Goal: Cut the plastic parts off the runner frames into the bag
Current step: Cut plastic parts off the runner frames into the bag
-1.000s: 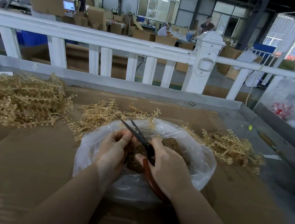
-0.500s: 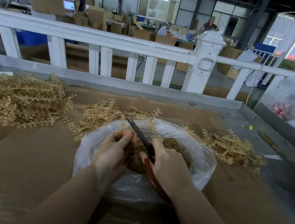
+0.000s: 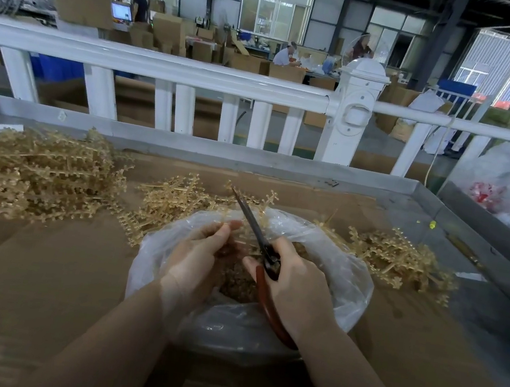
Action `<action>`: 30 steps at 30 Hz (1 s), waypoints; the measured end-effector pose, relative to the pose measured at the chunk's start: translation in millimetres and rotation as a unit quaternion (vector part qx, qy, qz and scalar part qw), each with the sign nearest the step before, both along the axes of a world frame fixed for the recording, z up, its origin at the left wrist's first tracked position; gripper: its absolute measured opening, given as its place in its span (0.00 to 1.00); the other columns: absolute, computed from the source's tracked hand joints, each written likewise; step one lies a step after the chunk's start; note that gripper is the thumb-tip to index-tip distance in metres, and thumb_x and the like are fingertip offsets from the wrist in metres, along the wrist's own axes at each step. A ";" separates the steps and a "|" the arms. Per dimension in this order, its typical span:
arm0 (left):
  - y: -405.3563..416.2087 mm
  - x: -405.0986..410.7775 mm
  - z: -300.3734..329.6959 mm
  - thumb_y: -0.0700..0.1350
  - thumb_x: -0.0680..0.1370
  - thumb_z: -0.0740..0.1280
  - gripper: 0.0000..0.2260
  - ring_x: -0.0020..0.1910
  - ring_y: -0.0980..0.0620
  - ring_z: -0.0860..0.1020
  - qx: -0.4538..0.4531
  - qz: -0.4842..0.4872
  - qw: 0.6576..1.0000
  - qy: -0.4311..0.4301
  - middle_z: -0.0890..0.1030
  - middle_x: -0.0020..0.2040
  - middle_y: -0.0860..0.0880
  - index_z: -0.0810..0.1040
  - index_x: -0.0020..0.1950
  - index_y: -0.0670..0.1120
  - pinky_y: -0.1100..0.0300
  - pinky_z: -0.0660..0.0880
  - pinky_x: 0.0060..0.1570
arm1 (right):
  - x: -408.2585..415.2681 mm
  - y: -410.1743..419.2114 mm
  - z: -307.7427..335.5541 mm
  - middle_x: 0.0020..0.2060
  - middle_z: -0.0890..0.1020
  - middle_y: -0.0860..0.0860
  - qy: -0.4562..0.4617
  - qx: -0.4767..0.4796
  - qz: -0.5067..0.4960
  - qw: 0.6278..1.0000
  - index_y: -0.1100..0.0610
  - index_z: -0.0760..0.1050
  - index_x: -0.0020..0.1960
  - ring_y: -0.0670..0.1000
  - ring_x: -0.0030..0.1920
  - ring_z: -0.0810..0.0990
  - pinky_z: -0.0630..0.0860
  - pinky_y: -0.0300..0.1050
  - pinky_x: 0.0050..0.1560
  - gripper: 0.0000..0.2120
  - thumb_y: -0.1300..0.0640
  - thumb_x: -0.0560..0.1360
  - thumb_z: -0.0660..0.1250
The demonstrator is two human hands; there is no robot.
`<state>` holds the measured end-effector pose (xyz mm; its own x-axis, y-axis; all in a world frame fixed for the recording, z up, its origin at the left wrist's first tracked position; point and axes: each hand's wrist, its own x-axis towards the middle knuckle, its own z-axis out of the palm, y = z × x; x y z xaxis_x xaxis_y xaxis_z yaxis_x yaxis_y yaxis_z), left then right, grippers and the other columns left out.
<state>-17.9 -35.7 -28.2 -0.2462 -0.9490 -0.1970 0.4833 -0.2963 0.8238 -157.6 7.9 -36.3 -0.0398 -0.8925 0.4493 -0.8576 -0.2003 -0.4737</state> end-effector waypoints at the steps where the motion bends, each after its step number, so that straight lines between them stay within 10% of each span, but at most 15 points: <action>1: -1.0 -0.4 0.8 0.40 0.81 0.61 0.09 0.36 0.48 0.84 -0.002 0.013 1.000 0.002 0.84 0.38 0.43 0.80 0.53 0.40 0.59 0.79 0.30 | 0.2 0.5 0.3 0.37 0.80 0.46 -0.006 -0.004 -0.003 1.000 0.50 0.69 0.49 0.45 0.38 0.79 0.75 0.39 0.41 0.14 0.40 0.75 0.63; 11: -4.3 6.0 1.7 0.30 0.76 0.63 0.07 0.34 0.52 0.83 0.001 -0.031 0.998 -0.055 0.83 0.39 0.43 0.79 0.50 0.36 0.64 0.80 0.33 | -5.2 0.4 -2.0 0.38 0.81 0.46 -0.035 -0.012 -0.037 0.999 0.51 0.72 0.51 0.48 0.41 0.80 0.73 0.38 0.41 0.07 0.50 0.76 0.66; 17: -9.0 6.2 -7.7 0.35 0.77 0.65 0.05 0.34 0.54 0.82 0.014 0.060 0.996 -0.064 0.83 0.37 0.47 0.79 0.47 0.42 0.62 0.80 0.33 | -0.6 7.7 -2.2 0.36 0.79 0.43 -0.031 -0.001 -0.007 1.000 0.46 0.68 0.46 0.42 0.39 0.76 0.68 0.33 0.36 0.13 0.39 0.72 0.65; 23: -4.5 11.9 -12.0 0.31 0.76 0.65 0.13 0.52 0.41 0.80 0.010 0.022 0.999 -0.026 0.80 0.53 0.35 0.75 0.59 0.36 0.47 0.75 0.59 | 1.6 8.9 -6.5 0.38 0.76 0.41 0.013 0.011 -0.002 1.000 0.45 0.68 0.49 0.41 0.39 0.71 0.63 0.25 0.35 0.14 0.37 0.73 0.63; 30: -4.9 9.8 -15.4 0.31 0.77 0.63 0.06 0.43 0.47 0.80 -0.008 0.066 0.997 -0.027 0.79 0.51 0.37 0.74 0.48 0.42 0.58 0.80 0.42 | 3.4 8.3 -9.4 0.39 0.75 0.41 0.027 0.019 0.003 0.999 0.46 0.67 0.50 0.42 0.40 0.73 0.63 0.31 0.35 0.15 0.36 0.73 0.62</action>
